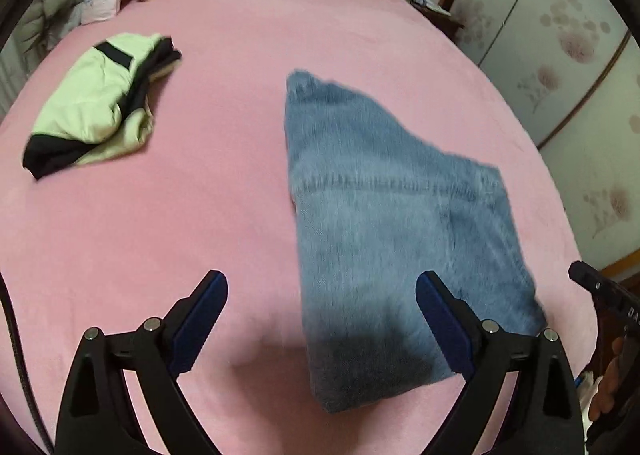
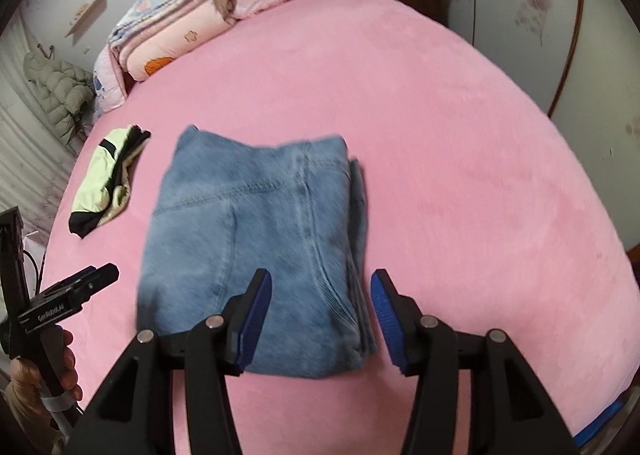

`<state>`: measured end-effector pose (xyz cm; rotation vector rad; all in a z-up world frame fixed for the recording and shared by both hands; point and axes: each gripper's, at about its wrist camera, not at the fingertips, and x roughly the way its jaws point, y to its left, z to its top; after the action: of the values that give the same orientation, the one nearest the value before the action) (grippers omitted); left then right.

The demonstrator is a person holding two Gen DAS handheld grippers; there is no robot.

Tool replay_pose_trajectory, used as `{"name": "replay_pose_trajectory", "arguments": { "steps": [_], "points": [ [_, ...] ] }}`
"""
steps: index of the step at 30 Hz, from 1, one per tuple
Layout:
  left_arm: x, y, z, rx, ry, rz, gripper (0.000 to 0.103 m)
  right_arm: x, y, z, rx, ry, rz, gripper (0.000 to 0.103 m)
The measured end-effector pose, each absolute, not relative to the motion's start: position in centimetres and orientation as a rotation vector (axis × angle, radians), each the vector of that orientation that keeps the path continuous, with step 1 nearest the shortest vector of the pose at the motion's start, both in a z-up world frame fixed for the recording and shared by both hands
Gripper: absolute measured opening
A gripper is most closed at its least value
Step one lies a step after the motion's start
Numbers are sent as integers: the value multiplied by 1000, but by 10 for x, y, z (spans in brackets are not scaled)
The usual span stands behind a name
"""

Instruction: Fold large clothes

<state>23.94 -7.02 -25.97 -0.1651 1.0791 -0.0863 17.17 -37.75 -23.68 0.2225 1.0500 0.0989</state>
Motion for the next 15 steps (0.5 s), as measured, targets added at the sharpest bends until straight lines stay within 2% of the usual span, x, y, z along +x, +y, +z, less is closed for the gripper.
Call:
{"name": "replay_pose_trajectory", "arguments": {
  "steps": [4,8,15],
  "points": [
    [258,-74,-234,-174,1051,-81,101,184,-365,-210,188,989,128,52],
    [288,-82,-223,-194,1015,-100,101,208,-349,-203,126,952,143,52],
    [351,-103,-263,-170,1031,-112,101,281,-335,-249,121,1010,173,51]
  ]
}}
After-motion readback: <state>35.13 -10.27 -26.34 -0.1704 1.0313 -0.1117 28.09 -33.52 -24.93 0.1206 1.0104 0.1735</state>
